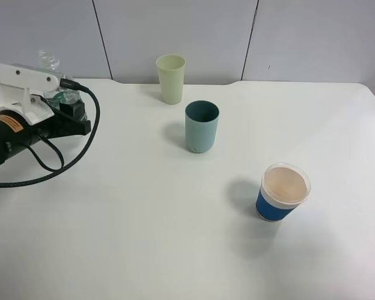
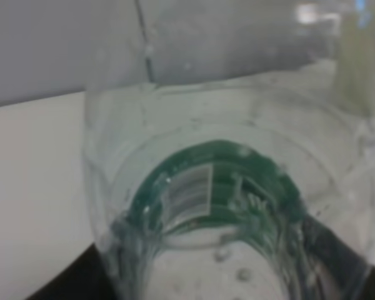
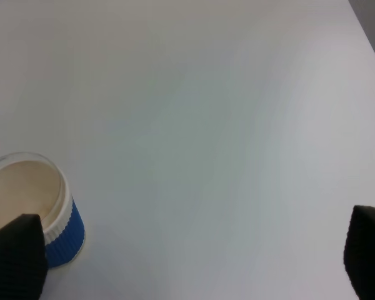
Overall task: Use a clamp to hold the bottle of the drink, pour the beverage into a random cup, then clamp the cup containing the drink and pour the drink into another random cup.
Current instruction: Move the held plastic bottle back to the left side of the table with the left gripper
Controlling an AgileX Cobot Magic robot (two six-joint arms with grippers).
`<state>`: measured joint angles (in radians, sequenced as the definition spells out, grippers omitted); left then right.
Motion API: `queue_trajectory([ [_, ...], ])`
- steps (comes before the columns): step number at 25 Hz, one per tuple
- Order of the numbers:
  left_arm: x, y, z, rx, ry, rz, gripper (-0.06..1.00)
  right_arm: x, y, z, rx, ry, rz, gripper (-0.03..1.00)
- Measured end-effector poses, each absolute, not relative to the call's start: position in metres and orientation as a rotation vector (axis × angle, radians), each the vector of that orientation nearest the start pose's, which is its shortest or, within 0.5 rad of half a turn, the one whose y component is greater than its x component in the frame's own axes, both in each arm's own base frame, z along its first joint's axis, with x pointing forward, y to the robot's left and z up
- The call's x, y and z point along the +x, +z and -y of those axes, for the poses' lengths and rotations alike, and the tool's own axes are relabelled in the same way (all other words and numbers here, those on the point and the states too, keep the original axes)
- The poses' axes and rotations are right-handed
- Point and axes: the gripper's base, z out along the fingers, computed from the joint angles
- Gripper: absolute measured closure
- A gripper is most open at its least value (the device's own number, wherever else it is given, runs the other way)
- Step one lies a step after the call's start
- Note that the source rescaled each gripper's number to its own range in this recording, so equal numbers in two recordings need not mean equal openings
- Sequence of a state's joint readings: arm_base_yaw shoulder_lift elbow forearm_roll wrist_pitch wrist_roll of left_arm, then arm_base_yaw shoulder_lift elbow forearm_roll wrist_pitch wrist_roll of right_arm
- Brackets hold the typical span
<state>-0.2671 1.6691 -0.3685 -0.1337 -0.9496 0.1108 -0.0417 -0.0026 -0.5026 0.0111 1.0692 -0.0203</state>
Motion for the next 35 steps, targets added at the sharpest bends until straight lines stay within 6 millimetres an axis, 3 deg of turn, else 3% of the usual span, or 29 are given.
queue_trajectory([
  [9,0.262,0.132,0.060,0.126,-0.106,-1.760,0.92,-0.006,0.277,-0.001,0.021,-0.025,-2.048,0.14],
  [23,0.264,0.097,0.061,0.138,-0.091,-1.848,0.92,-0.006,0.277,-0.001,0.021,-0.025,-2.048,0.14],
  [35,0.272,0.088,0.065,0.160,-0.102,-1.853,0.92,-0.006,0.277,-0.001,0.021,-0.025,-2.048,0.14],
])
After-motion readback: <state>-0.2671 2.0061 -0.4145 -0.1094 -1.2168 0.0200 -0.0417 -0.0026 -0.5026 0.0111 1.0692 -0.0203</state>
